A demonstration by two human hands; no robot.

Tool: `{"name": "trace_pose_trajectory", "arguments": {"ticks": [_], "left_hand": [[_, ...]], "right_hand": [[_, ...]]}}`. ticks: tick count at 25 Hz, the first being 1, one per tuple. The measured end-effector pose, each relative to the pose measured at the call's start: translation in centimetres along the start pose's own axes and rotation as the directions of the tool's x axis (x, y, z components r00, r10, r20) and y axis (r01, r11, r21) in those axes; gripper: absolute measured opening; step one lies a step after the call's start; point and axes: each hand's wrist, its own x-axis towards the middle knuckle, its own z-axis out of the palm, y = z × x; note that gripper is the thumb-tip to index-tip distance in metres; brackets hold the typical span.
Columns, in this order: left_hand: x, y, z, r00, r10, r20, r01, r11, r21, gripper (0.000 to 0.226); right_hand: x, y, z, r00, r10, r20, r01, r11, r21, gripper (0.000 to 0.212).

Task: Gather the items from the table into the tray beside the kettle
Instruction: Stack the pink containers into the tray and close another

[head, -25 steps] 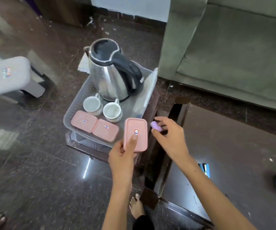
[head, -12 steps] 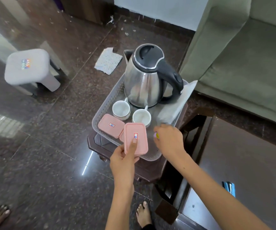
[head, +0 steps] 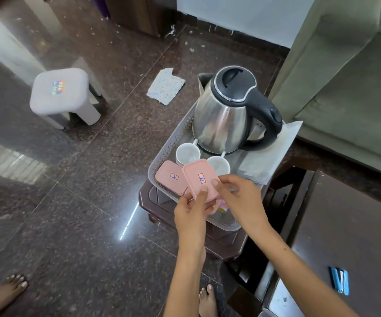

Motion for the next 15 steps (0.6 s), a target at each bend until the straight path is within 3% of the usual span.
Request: {"name": "trace_pose_trajectory", "arguments": {"ticks": [3, 7, 15], "left_hand": [[0.4, 0.3, -0.7, 0.99, 0.131, -0.059, -0.114, 0.965, 0.237, 0.029], [0.0, 0.6, -1.7, 0.91, 0.387, -0.15, -0.264, 0.817, 0.512, 0.03], [0.5, 0.6, -2.3, 0.837, 0.536, 0.108, -0.419, 0.502, 0.757, 0.039]], "right_hand": [[1.8, -0.1, 0.9, 0.999, 0.002, -0.048, -0.001, 1.0, 0.021, 0.01], [2.8, 0.1, 2.7, 1.0, -0.021, -0.003, 0.021, 0.992, -0.121, 0.011], [4.5, -0.2, 6.4, 0.991, -0.131, -0.022, 0.115, 0.932, -0.343, 0.015]]}}
